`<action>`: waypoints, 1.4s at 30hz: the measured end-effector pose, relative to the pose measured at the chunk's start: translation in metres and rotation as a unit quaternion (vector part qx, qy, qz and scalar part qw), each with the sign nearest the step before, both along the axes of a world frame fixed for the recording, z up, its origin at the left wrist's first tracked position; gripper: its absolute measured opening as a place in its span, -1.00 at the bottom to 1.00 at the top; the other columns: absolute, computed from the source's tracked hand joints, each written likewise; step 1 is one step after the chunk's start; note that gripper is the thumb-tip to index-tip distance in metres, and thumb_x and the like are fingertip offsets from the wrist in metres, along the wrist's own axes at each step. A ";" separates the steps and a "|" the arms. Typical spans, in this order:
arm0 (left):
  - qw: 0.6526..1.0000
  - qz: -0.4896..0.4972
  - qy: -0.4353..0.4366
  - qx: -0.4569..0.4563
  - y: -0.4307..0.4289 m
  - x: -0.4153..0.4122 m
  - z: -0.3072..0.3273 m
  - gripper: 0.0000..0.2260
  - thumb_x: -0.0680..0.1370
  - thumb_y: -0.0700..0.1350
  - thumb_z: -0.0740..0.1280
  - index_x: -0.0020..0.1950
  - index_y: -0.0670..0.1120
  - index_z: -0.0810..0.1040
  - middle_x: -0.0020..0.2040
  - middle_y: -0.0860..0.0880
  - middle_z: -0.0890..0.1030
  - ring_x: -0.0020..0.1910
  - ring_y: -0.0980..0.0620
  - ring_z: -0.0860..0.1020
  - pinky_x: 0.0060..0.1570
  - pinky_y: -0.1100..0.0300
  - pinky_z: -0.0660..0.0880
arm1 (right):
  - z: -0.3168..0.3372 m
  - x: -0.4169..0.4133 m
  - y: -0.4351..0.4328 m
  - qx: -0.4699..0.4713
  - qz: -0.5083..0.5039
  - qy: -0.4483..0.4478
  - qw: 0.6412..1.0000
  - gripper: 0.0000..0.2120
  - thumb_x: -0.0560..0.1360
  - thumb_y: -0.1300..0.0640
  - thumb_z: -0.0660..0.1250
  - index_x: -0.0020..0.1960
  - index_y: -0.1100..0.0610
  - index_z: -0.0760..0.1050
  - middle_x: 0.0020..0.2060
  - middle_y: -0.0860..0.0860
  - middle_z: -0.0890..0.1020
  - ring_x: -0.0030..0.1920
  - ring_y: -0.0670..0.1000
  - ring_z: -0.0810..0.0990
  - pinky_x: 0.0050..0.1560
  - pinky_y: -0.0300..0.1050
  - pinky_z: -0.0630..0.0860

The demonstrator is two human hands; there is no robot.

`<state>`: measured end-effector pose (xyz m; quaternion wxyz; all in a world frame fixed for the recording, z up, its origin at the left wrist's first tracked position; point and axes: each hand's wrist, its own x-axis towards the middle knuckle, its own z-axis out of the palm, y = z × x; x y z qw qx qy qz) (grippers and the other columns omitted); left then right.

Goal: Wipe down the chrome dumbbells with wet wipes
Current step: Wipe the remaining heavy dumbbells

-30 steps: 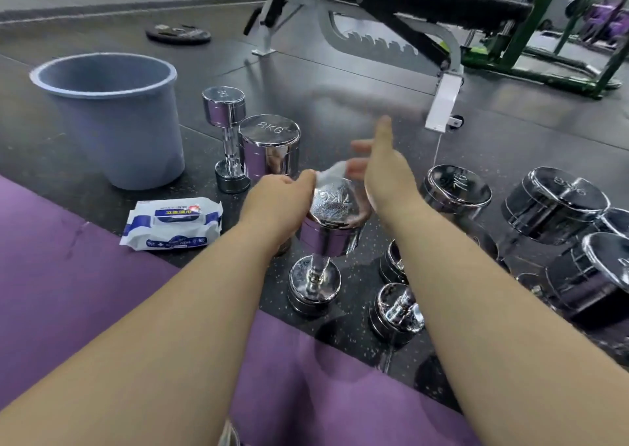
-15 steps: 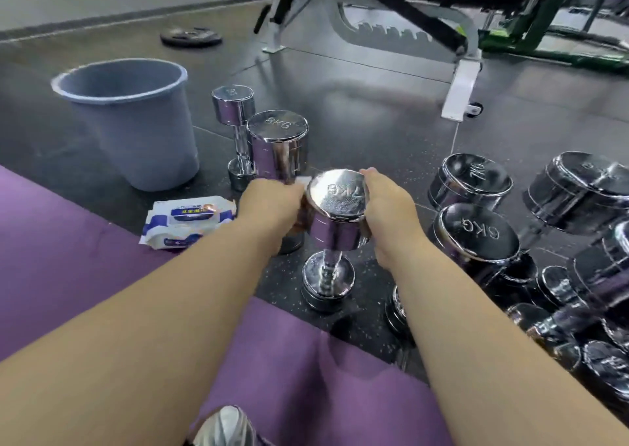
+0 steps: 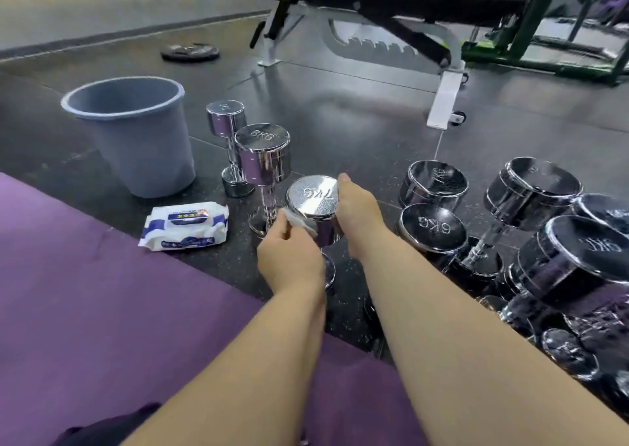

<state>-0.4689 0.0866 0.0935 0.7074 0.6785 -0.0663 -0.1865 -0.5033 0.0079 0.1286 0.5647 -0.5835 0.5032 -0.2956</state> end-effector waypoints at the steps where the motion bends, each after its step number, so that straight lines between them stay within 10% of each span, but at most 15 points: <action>1: 1.000 0.004 0.008 -0.008 0.002 -0.006 0.003 -0.80 0.54 -0.23 0.23 -0.19 -0.17 0.63 -0.32 0.10 0.61 -0.34 0.10 0.48 -0.28 0.37 0.37 | 0.003 -0.001 0.001 0.016 -0.001 0.000 1.000 -0.57 0.64 -0.10 0.05 0.17 0.18 0.52 0.11 0.08 0.53 0.17 0.14 0.49 0.32 0.05 0.38; 8: 0.997 0.065 0.032 -0.005 0.003 0.015 0.005 -0.95 0.57 -0.21 0.35 -0.05 -0.08 0.58 -0.23 0.06 0.61 -0.31 0.13 0.53 -0.46 0.51 0.32 | -0.021 -0.026 0.031 0.114 -0.046 -0.136 0.983 -0.62 0.65 -0.11 0.07 -0.15 0.04 0.54 -0.27 -0.06 0.62 -0.15 -0.01 0.54 0.08 -0.06 0.51; 14: 0.998 0.020 0.006 0.063 0.007 -0.004 -0.011 -0.97 0.51 -0.13 0.39 -0.13 -0.05 0.60 -0.19 0.03 0.64 -0.17 -0.04 0.60 -0.11 0.18 0.52 | -0.043 -0.049 0.044 0.188 -0.057 -0.232 0.953 -0.59 0.68 -0.11 0.04 0.40 0.06 0.40 0.21 0.07 0.48 0.18 0.06 0.52 0.23 -0.07 0.45; 20: 0.998 0.037 -0.057 0.013 0.010 0.017 0.016 -0.93 0.49 -0.17 0.42 -0.12 0.00 0.64 -0.17 0.03 0.67 -0.24 0.09 0.56 -0.16 0.26 0.48 | -0.050 -0.048 0.056 0.181 -0.059 -0.250 0.949 -0.91 0.62 0.13 0.21 0.05 0.07 0.48 -0.02 0.10 0.52 -0.10 0.04 0.56 -0.17 -0.18 0.53; 27: 0.980 -0.118 -0.079 0.142 0.019 -0.008 -0.012 -0.98 0.38 -0.10 0.45 -0.23 -0.02 0.67 -0.30 0.03 0.67 -0.27 -0.02 0.60 -0.16 0.12 0.54 | -0.049 -0.049 0.056 0.175 -0.042 -0.275 0.945 -0.86 0.62 0.18 0.22 0.14 0.16 0.47 -0.09 0.12 0.59 -0.24 -0.03 0.57 -0.30 -0.23 0.49; 32: 0.997 -0.041 -0.018 0.065 0.018 -0.004 -0.006 -0.87 0.41 -0.13 0.49 -0.30 -0.01 0.59 -0.33 0.02 0.62 -0.32 0.01 0.55 -0.20 0.13 0.52 | -0.039 -0.045 0.066 0.256 0.031 -0.321 0.911 -0.81 0.56 0.21 0.33 0.11 0.29 0.56 -0.30 0.05 0.64 -0.37 -0.06 0.59 -0.32 -0.25 0.55; 42: 0.997 -0.058 0.055 0.008 0.015 0.015 0.002 -0.86 0.46 -0.39 0.37 -0.19 -0.16 0.58 -0.26 -0.17 0.62 -0.30 -0.07 0.57 -0.31 0.19 0.51 | -0.048 -0.018 0.067 0.002 -0.113 -0.132 0.985 -0.85 0.32 0.27 0.50 -0.31 0.09 0.57 -0.42 0.01 0.64 -0.36 0.03 0.58 -0.30 -0.09 0.54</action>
